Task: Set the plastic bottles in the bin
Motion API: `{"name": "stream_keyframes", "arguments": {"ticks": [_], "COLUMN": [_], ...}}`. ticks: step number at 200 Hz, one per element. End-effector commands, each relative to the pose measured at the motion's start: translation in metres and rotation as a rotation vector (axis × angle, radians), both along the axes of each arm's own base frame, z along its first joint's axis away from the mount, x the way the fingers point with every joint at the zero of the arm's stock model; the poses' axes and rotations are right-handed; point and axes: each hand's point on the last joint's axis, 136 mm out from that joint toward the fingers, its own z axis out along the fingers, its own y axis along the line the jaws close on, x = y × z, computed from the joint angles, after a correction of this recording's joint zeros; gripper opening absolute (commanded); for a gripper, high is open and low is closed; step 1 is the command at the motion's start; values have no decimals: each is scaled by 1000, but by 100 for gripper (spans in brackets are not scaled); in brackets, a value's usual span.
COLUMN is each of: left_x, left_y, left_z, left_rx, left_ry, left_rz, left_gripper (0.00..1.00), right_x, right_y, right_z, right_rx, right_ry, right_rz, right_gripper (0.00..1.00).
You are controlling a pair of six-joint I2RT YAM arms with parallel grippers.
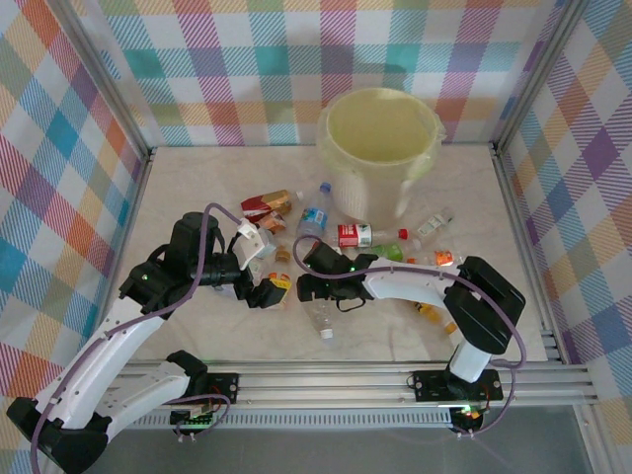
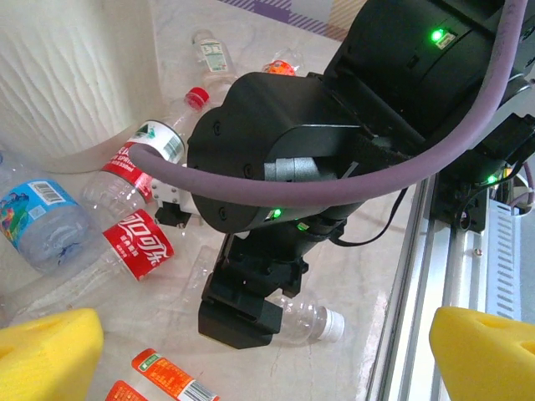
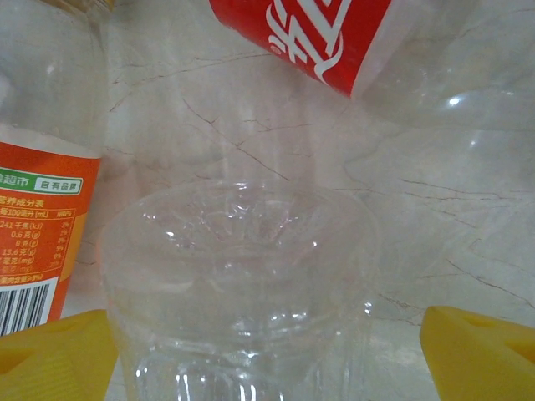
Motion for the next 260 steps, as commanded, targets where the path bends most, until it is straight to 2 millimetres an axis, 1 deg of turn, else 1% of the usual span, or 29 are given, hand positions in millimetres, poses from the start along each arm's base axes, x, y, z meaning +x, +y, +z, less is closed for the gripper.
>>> {"name": "stream_keyframes", "arguments": {"ticks": [1, 31, 66, 82, 110, 137, 149, 172, 201, 220, 238, 260], "left_x": [0, 0, 1, 1, 2, 5, 7, 9, 9, 10, 12, 18], "left_y": [-2, -2, -2, -2, -2, -2, -2, -1, -1, 1, 1, 0], "left_z": [-1, -2, -3, -3, -2, -3, -3, -1, 5, 4, 9, 16], "left_rx": [-8, -7, -6, -6, -19, -27, -28, -33, -61, -66, -72, -79], "left_ry": [0, 3, 6, 6, -5, -16, -17, -27, -51, -60, -71, -91], "left_rz": [-1, -1, 2, 3, 12, 27, 34, 47, 59, 72, 77, 89], "left_gripper": [100, 100, 100, 100, 100, 100, 100, 100, 100, 100, 100, 100], "right_x": [-1, 0, 1, 2, 3, 0, -1, -1, -1, 3, 10, 19], "right_y": [9, 11, 11, 9, 1, -9, -14, -23, -25, -20, -12, -1], "right_z": [-5, -12, -15, -11, 3, 15, 23, 45, 75, 100, 122, 159], "right_rx": [25, 21, 19, 18, 26, 31, 29, 30, 55, 83, 93, 110], "right_ry": [10, 11, 3, -16, -59, -87, -112, -173, -240, -289, -335, -395], "right_rz": [-5, -3, 0, 2, 0, 9, 20, 52, 108, 147, 192, 230], "right_gripper": [91, 85, 78, 73, 66, 64, 64, 63, 62, 62, 62, 63]}}
